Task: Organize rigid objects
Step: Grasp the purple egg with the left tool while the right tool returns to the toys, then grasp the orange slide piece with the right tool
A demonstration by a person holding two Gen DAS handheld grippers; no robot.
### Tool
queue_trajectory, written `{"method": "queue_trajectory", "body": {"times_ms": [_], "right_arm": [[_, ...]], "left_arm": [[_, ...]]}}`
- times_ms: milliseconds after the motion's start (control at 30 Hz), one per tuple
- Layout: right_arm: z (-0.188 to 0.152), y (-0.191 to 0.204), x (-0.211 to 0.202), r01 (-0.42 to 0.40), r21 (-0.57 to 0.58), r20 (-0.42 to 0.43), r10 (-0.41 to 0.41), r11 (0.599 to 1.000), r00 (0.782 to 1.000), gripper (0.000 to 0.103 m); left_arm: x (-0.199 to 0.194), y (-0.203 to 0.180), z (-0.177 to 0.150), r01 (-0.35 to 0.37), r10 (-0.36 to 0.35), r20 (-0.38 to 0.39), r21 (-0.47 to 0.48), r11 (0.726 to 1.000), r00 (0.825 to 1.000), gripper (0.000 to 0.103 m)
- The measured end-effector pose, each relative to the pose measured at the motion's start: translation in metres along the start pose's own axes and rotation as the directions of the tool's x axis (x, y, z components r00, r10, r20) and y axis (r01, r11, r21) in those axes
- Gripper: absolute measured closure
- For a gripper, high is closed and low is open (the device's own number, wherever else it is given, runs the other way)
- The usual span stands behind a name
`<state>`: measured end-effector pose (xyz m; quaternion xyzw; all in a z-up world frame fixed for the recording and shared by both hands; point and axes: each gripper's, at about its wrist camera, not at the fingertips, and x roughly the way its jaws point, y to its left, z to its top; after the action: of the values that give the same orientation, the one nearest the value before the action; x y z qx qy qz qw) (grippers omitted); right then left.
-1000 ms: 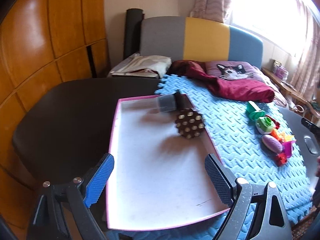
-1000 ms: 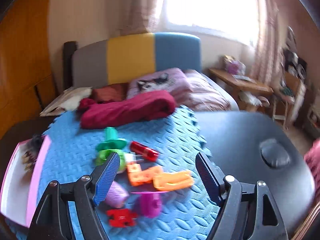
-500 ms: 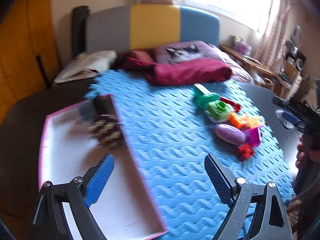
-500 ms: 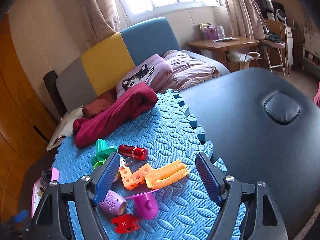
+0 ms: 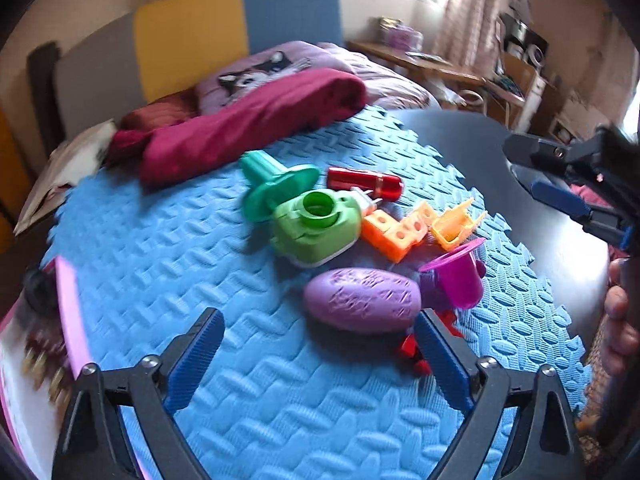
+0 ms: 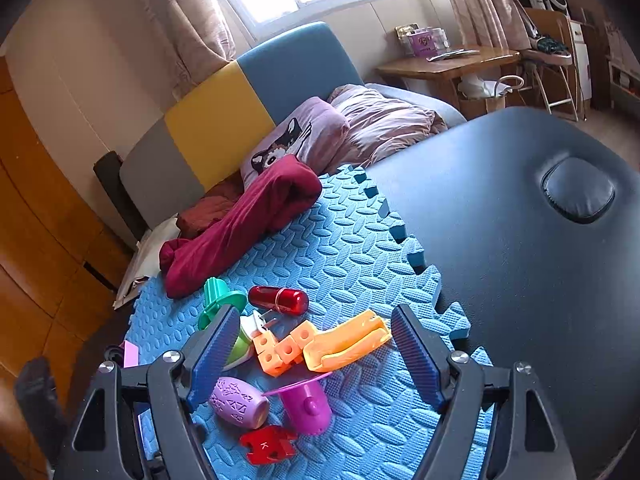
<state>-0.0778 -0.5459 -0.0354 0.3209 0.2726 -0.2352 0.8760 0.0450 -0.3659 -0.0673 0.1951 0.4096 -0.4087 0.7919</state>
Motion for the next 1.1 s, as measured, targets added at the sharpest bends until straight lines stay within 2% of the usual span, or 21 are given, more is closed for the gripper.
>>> {"method": "queue_trajectory", "body": {"times_ms": [133, 200, 267, 333, 367, 433, 733, 900, 1033, 1100], "right_arm": [[0.000, -0.001, 0.002, -0.006, 0.009, -0.010, 0.006, 1.000, 1.000, 0.024], [0.001, -0.003, 0.002, -0.010, 0.017, -0.012, 0.010, 1.000, 1.000, 0.024], [0.001, -0.004, 0.002, -0.012, 0.023, -0.011, 0.012, 1.000, 1.000, 0.024], [0.001, -0.005, 0.002, -0.012, 0.031, -0.013, 0.012, 0.999, 1.000, 0.024], [0.001, -0.006, 0.003, -0.012, 0.032, -0.014, 0.012, 0.999, 1.000, 0.024], [0.002, -0.007, 0.003, -0.004, 0.035, -0.016, 0.005, 0.999, 1.000, 0.024], [-0.001, -0.013, 0.013, -0.019, 0.073, -0.076, 0.025, 0.997, 0.997, 0.024], [-0.007, 0.001, 0.022, -0.069, 0.026, -0.140, 0.072, 0.997, 0.988, 0.024], [-0.012, 0.013, 0.024, -0.080, -0.038, -0.164, 0.072, 0.996, 0.984, 0.024], [-0.016, 0.019, 0.029, -0.098, -0.062, -0.201, 0.084, 0.993, 0.976, 0.024]], "left_arm": [[0.013, -0.008, 0.009, 0.037, -0.036, -0.021, 0.034, 0.999, 0.999, 0.004], [0.020, -0.013, 0.012, 0.018, -0.017, -0.021, 0.056, 0.998, 1.000, 0.003], [0.031, -0.014, 0.014, 0.032, -0.030, -0.046, 0.059, 0.998, 0.999, 0.003], [0.038, -0.012, 0.014, 0.033, -0.030, -0.050, 0.048, 0.998, 0.998, 0.011], [0.043, -0.010, 0.013, 0.068, -0.066, -0.063, 0.033, 0.997, 0.996, 0.026], [0.042, -0.006, 0.009, 0.077, -0.077, -0.057, 0.002, 0.997, 0.995, 0.027], [0.009, 0.017, -0.032, 0.027, -0.029, -0.021, -0.082, 0.996, 0.999, 0.027], [-0.006, 0.026, -0.056, -0.006, 0.009, 0.021, -0.118, 0.993, 1.000, 0.027], [-0.007, 0.028, -0.061, -0.018, 0.023, 0.036, -0.132, 0.991, 0.999, 0.027], [-0.004, 0.027, -0.062, -0.049, 0.054, 0.039, -0.113, 0.992, 0.998, 0.027]]}}
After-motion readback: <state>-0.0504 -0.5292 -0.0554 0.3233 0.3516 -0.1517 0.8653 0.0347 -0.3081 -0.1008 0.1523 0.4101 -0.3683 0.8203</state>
